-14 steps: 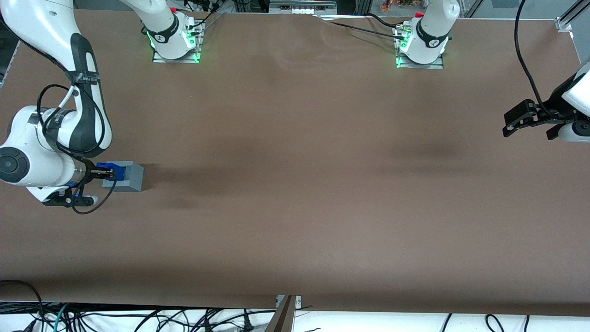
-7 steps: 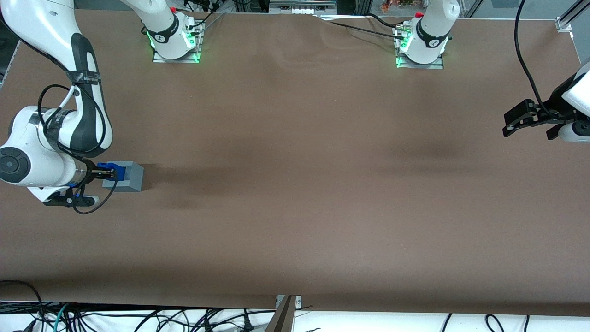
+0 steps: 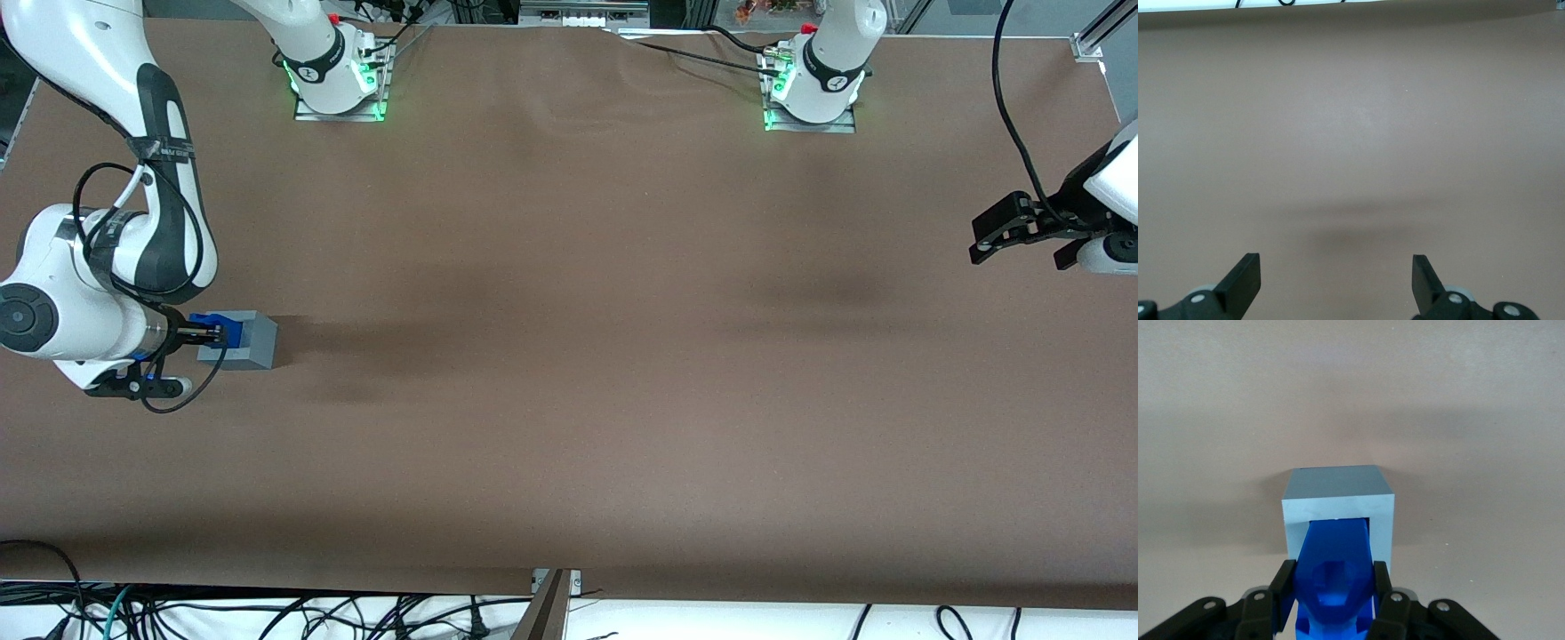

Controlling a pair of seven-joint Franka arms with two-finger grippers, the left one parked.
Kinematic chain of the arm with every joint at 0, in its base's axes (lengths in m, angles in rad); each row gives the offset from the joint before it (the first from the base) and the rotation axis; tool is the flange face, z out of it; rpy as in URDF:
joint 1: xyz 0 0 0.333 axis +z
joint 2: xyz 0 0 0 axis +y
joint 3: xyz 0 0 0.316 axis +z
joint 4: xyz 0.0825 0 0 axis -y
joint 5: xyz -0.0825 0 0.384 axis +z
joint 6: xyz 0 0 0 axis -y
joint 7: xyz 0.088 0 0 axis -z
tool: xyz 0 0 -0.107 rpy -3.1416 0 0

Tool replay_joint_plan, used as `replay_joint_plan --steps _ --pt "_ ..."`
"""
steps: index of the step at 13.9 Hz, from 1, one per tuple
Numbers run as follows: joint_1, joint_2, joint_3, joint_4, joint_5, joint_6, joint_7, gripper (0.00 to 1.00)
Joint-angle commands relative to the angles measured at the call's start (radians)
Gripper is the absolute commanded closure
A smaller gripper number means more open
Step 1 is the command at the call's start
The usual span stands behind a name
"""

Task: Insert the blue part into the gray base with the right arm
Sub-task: 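Lower the blue part into the gray base's square hole, then open the right gripper and release the blue part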

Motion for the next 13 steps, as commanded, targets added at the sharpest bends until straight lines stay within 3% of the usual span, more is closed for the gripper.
replay_joint_plan --steps 1,3,4,5,6,13 --pt "-0.004 -0.002 0.002 -0.009 0.031 0.012 -0.025 0.58" --pt "-0.005 -0.002 0.002 -0.009 0.031 0.013 -0.025 0.57" --pt "-0.005 -0.002 0.002 -0.009 0.031 0.016 -0.025 0.52" --pt "-0.005 -0.002 0.001 -0.007 0.031 0.016 -0.025 0.20" --pt "-0.005 -0.002 0.002 -0.007 0.031 0.016 -0.025 0.00" --pt "-0.001 -0.049 0.002 0.083 0.031 -0.030 -0.076 0.00"
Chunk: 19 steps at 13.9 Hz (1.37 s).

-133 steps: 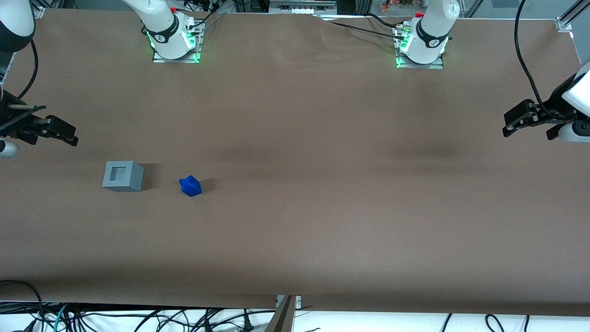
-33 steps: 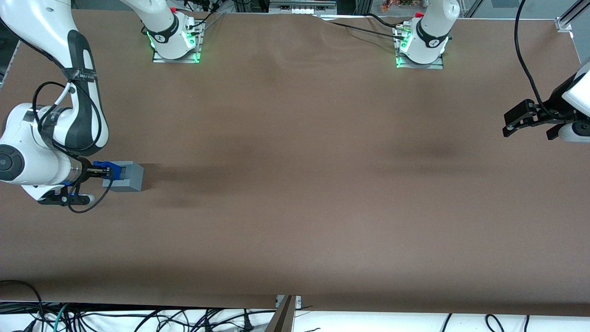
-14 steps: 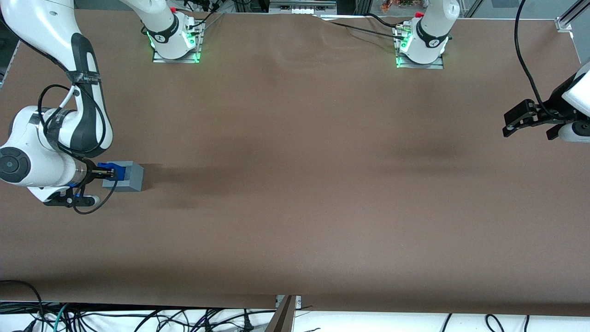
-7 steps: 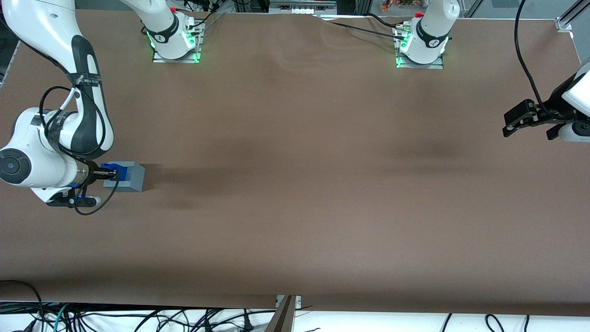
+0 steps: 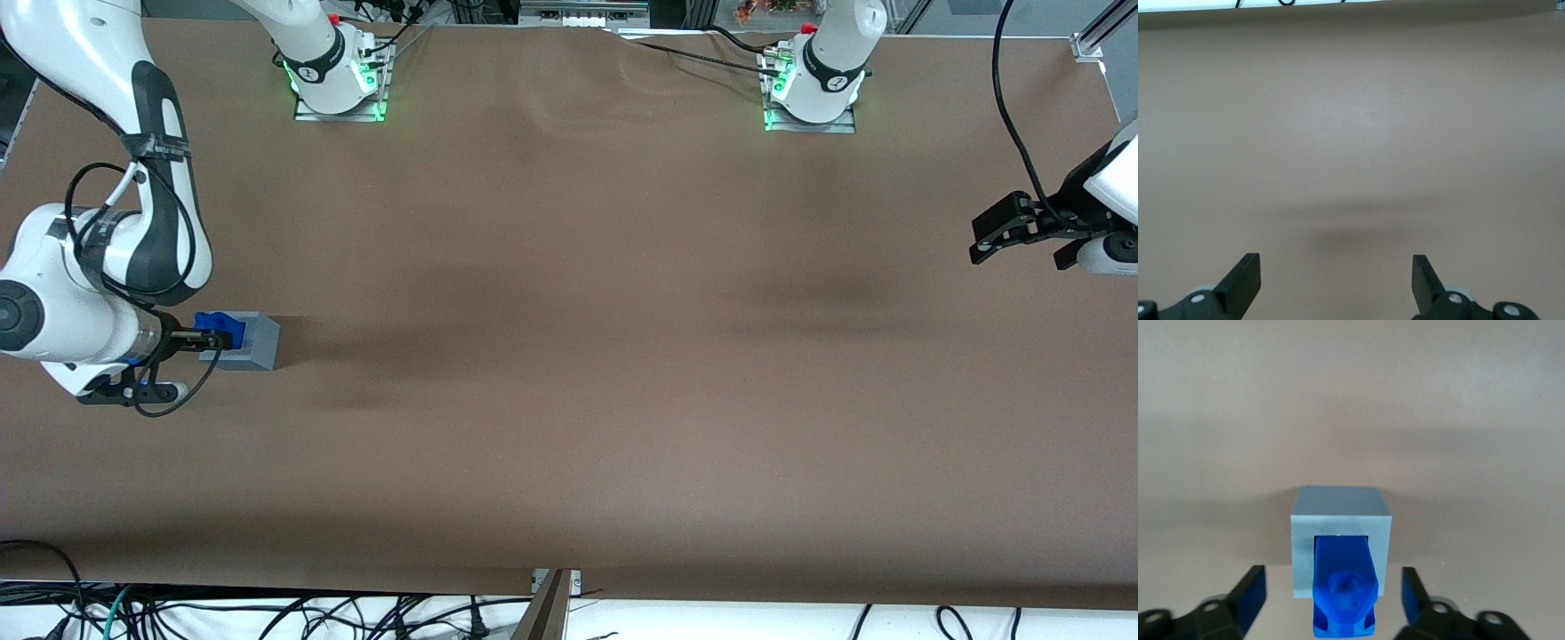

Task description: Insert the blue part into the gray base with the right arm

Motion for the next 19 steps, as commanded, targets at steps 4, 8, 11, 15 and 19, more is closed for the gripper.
replay_joint_plan --steps 4,8,11,15,19 --pt "0.037 -0.116 0.004 0.118 0.018 -0.151 -0.024 0.00" --pt "0.071 -0.119 0.001 0.322 0.003 -0.379 -0.033 0.00" --pt "0.071 -0.118 0.004 0.403 0.009 -0.392 -0.038 0.00" --pt "0.036 -0.176 0.060 0.387 0.004 -0.366 -0.023 0.00" --pt "-0.098 -0.303 0.199 0.212 -0.018 -0.214 -0.026 0.00"
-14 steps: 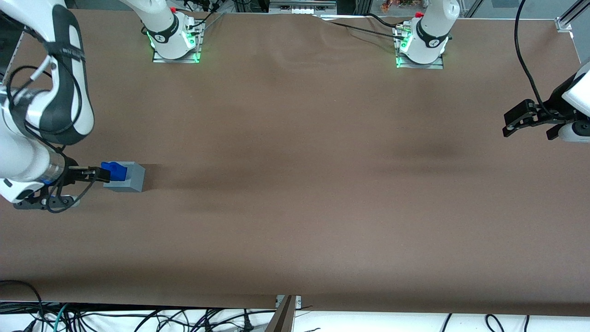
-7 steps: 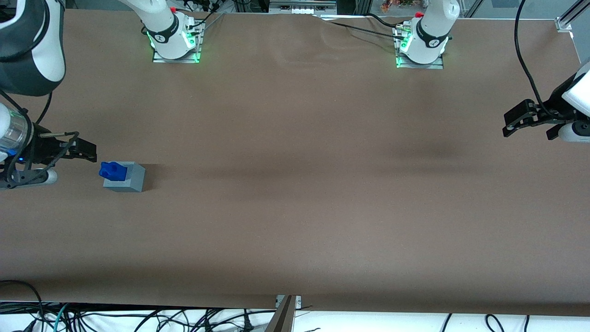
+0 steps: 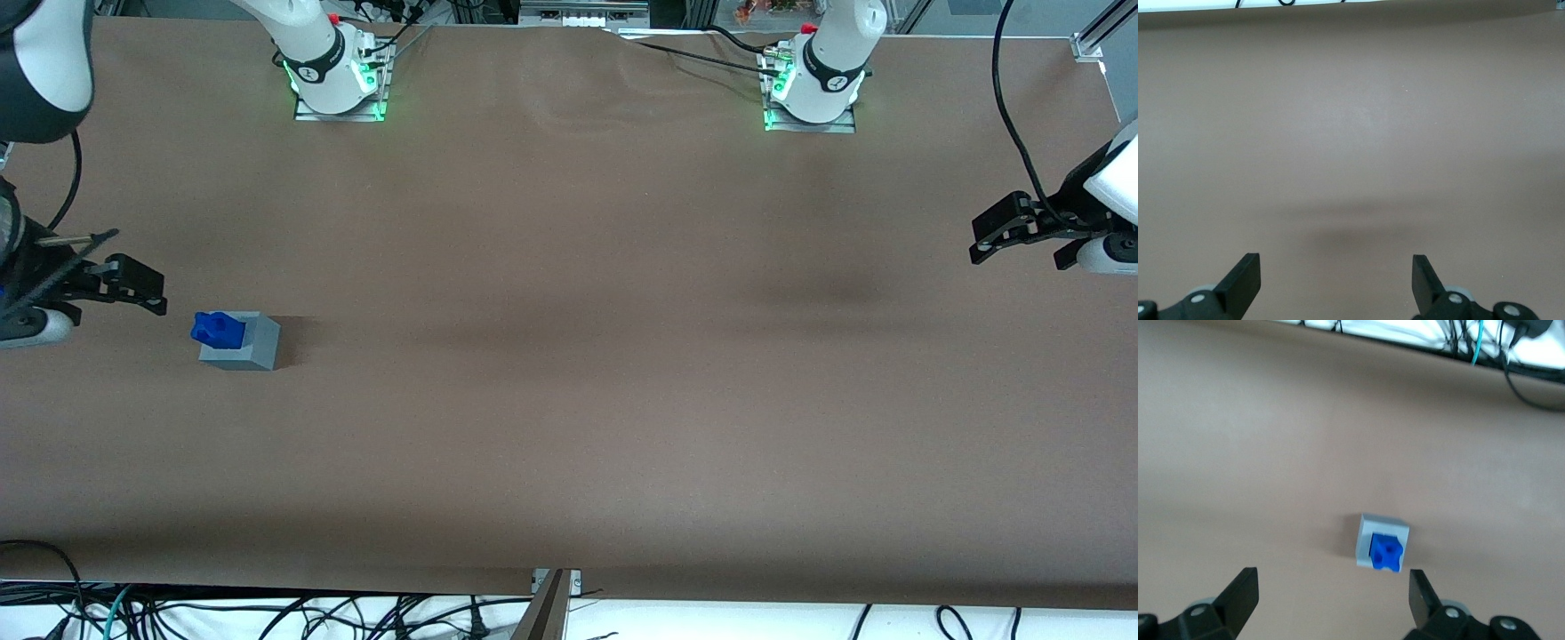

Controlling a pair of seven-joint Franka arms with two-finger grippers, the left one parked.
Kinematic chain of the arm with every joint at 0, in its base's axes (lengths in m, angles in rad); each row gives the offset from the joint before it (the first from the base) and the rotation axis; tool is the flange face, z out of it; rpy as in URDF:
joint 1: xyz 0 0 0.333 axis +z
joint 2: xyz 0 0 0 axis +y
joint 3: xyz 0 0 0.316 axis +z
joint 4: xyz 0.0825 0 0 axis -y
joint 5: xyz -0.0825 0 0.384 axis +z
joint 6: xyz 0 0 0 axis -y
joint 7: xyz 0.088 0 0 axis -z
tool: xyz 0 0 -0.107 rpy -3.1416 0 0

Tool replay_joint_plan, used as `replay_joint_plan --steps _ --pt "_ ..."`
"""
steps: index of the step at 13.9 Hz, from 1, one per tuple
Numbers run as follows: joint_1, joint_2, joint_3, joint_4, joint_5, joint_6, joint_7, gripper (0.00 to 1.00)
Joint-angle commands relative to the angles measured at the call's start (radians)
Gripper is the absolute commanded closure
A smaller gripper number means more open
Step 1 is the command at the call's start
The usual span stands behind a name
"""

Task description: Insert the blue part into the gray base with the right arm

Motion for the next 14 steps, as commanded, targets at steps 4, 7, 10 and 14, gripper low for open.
replay_joint_plan --steps 4,7,10,14 --pt "-0.131 -0.197 0.132 -0.265 -0.046 0.055 -0.007 0.00" --pt "-0.134 -0.199 0.135 -0.261 -0.048 0.029 0.010 0.00" --pt "-0.143 -0.180 0.129 -0.246 -0.052 -0.017 0.005 0.00" --pt "-0.132 -0.159 0.132 -0.214 -0.071 -0.017 -0.001 0.00"
